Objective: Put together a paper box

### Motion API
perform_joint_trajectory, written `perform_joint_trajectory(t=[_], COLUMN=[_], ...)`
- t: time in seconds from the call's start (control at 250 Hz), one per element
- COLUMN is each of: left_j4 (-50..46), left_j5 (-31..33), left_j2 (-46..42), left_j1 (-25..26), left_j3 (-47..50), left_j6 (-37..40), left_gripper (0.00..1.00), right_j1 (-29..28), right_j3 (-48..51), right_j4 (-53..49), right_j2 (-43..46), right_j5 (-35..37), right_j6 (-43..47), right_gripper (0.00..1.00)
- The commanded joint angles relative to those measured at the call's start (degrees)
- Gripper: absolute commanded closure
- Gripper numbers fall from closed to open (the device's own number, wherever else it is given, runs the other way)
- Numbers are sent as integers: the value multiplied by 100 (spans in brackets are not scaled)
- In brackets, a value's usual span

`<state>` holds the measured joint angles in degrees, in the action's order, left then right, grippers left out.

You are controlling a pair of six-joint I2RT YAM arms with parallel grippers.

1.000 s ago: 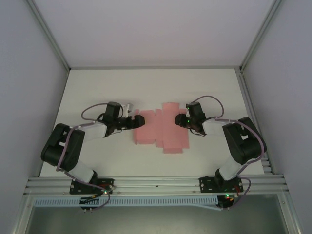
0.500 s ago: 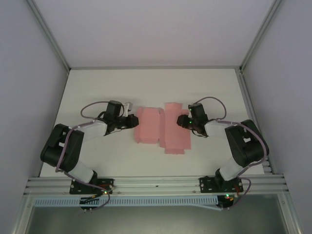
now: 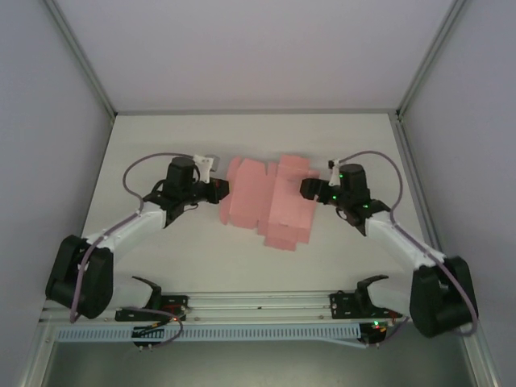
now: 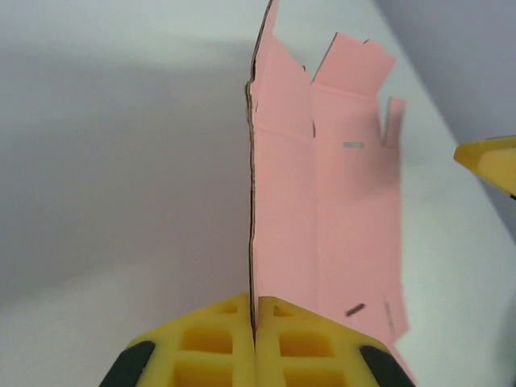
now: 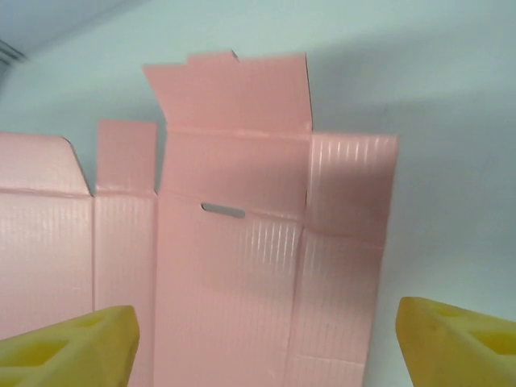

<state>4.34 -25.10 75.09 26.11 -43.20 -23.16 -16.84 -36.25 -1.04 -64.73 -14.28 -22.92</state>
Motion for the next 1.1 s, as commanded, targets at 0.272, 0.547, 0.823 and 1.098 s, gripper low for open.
perform_joint_trajectory(t=[0.272, 0.547, 0.823, 1.098], left_j4=[688, 1294, 1056, 906], left_j5=[-1061, -1410, -1244, -876], left_j2=[-1265, -2175, -2534, -2587], left_j1=[1, 8, 8, 10], left_j3=[-797, -733, -737, -696], left_j6=[290, 6, -73, -52], left_gripper=[100, 100, 100, 100], right_j1=[1275, 1282, 1288, 1283], right_j3=[1000, 1056, 804, 644], right_j4=[1164, 2972, 3795, 3429], right_j2=[1908, 1215, 914, 1037], right_j5=[-2206, -3126, -3795, -3766], right_j6=[-257, -653, -790, -491], right_gripper=[11, 14, 43, 79])
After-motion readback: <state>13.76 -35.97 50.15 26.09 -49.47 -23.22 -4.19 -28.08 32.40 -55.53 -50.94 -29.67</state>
